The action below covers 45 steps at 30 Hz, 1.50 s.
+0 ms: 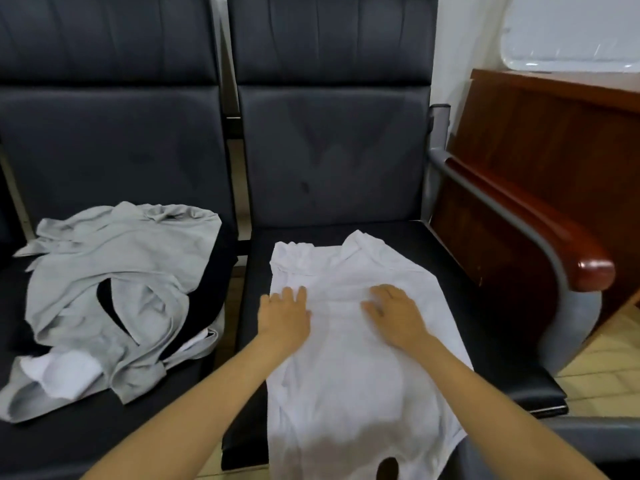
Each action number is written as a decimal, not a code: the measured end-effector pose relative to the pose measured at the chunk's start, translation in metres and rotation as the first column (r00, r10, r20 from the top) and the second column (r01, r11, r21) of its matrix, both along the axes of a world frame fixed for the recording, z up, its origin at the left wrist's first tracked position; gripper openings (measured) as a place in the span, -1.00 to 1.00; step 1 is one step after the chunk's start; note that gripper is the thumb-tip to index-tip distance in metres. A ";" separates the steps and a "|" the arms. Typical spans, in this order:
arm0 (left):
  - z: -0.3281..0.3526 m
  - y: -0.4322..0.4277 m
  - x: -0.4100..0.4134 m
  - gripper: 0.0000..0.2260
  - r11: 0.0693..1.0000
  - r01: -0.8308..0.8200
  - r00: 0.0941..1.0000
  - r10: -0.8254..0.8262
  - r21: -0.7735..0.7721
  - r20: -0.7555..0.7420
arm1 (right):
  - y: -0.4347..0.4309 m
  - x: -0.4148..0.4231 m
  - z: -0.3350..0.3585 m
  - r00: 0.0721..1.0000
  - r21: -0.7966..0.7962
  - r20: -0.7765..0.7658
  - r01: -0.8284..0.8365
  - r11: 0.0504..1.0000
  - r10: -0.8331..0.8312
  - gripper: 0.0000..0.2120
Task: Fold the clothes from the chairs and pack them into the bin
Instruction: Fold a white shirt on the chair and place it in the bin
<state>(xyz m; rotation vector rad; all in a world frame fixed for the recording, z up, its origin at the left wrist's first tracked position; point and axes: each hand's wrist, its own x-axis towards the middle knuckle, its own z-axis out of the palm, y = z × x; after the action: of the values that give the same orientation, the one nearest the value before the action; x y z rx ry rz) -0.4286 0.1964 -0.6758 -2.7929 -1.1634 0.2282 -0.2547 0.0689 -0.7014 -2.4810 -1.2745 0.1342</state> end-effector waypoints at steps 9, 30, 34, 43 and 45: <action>-0.014 0.026 0.051 -0.72 0.984 0.162 0.956 -0.137 -0.075 0.260 | 0.053 0.041 0.014 0.986 0.047 -0.003 0.167 0.985 -0.167 -0.57; -0.011 0.121 0.098 -0.48 0.978 -0.050 0.992 0.072 -0.204 0.102 | 0.077 0.069 -0.005 0.994 -0.098 0.006 0.111 0.989 -0.111 -0.56; -0.011 0.124 0.100 -0.49 0.989 -0.137 0.902 0.144 -0.046 0.407 | 0.080 0.069 -0.010 0.983 -0.230 0.008 0.182 0.956 -0.185 -0.40; -0.024 0.135 0.072 -0.58 0.993 -0.029 0.963 0.058 -0.114 0.264 | 0.081 0.074 -0.010 0.993 -0.306 0.056 0.120 0.944 -0.108 -0.37; -0.015 0.144 0.075 -0.51 0.940 -0.257 0.952 0.286 -0.223 0.110 | 0.078 0.074 -0.009 0.996 -0.305 0.054 0.090 0.948 -0.077 -0.37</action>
<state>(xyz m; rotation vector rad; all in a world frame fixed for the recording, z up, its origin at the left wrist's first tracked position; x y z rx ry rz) -0.3534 0.3403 -0.6907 -2.8515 -1.6536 0.1857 -0.1808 0.1466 -0.7107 -2.8100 -1.2438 0.2814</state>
